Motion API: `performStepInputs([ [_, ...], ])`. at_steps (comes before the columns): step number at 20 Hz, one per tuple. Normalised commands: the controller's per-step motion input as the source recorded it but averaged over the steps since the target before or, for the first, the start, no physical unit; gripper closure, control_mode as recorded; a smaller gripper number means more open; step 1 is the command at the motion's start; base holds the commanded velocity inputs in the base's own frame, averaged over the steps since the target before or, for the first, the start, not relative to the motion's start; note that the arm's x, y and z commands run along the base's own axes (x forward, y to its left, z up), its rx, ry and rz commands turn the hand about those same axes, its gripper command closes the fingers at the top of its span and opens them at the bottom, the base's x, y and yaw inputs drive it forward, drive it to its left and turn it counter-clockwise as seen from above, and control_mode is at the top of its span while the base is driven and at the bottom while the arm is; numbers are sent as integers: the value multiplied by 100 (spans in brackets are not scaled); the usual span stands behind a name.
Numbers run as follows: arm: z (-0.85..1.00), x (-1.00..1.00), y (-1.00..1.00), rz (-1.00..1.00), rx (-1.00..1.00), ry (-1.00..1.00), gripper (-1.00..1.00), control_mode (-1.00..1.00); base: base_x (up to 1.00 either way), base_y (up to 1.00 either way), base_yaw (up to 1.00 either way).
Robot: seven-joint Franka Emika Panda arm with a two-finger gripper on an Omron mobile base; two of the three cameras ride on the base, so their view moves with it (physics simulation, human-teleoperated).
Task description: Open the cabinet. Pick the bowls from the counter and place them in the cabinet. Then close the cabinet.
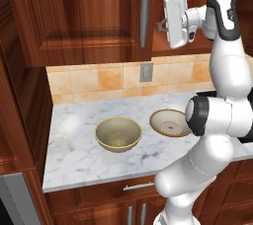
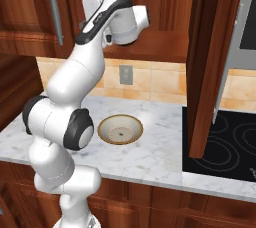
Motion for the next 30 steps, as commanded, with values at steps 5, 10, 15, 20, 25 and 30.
performStepInputs([
  [5, 0, 4, 28, 0, 3, 0, 100, -100, 0, 0, 0],
  [10, 0, 0, 22, 0, 5, 0, 100, -100, 0, 0, 0],
  [15, 0, -4, 7, 2, 12, 1, 100, -100, 0, 0, 0],
  [20, 0, -9, 1, 7, 15, 7, 100, -100, 0, 0, 0],
  [25, 0, -12, 4, 7, 14, 8, 100, -100, 0, 0, 0],
  [30, 0, -31, 34, 4, 9, 6, 100, -100, 0, 0, 0],
])
